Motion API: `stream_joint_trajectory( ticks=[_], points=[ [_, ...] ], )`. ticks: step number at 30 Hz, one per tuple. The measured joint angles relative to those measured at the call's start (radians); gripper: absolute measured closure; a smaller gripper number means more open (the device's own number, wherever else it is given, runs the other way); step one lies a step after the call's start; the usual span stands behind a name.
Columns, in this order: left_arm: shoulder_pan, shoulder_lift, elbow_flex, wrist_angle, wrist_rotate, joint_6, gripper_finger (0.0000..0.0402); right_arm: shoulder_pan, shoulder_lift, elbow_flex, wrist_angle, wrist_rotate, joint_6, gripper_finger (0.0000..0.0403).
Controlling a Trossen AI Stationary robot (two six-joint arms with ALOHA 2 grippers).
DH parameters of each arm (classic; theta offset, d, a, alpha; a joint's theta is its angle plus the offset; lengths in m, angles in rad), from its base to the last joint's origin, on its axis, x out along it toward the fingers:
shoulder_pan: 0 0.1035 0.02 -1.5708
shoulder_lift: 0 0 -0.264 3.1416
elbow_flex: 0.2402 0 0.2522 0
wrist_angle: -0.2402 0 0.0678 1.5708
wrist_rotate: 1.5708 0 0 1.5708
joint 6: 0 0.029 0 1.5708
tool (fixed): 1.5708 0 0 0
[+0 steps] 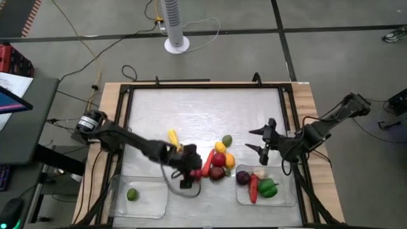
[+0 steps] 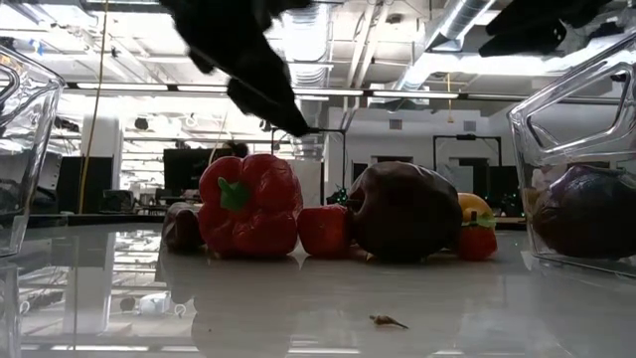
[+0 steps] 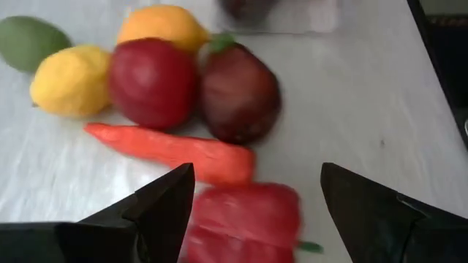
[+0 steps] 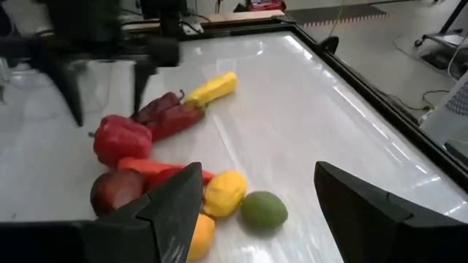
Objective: Sort produce into baskets
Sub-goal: Put the red bell pepper into the right transparent bin
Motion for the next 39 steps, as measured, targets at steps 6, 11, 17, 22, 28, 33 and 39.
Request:
stream_joint_trajectory(
  ticks=[6,11,17,22,28,33,39],
  points=[
    [-0.122,0.0,0.029,-0.04,-0.186,-0.025,0.0118,0.001,0.062,0.0,0.058,0.02,-0.001,0.0111],
    [-0.158,0.0,0.009,-0.055,-0.205,-0.071,0.0118,0.001,0.134,0.0,0.124,0.024,0.0,0.0111],
    [-0.16,0.0,-0.011,-0.115,-0.337,-0.142,0.0118,0.006,0.18,-0.001,0.159,0.03,-0.026,0.0111],
    [-0.134,0.016,-0.011,-0.089,-0.303,-0.216,0.0118,0.006,0.169,-0.001,0.159,0.03,-0.026,0.0112],
    [-0.121,0.064,-0.012,-0.027,-0.309,-0.296,0.0118,0.023,0.164,-0.001,0.164,0.03,-0.025,0.0112],
    [-0.132,0.079,-0.011,-0.006,-0.32,-0.268,0.0106,0.044,0.162,-0.002,0.162,0.031,-0.026,0.0112],
    [-0.143,0.129,-0.01,0.035,-0.318,-0.198,0.0071,0.048,0.16,-0.002,0.162,0.056,-0.025,0.0112]
  ],
)
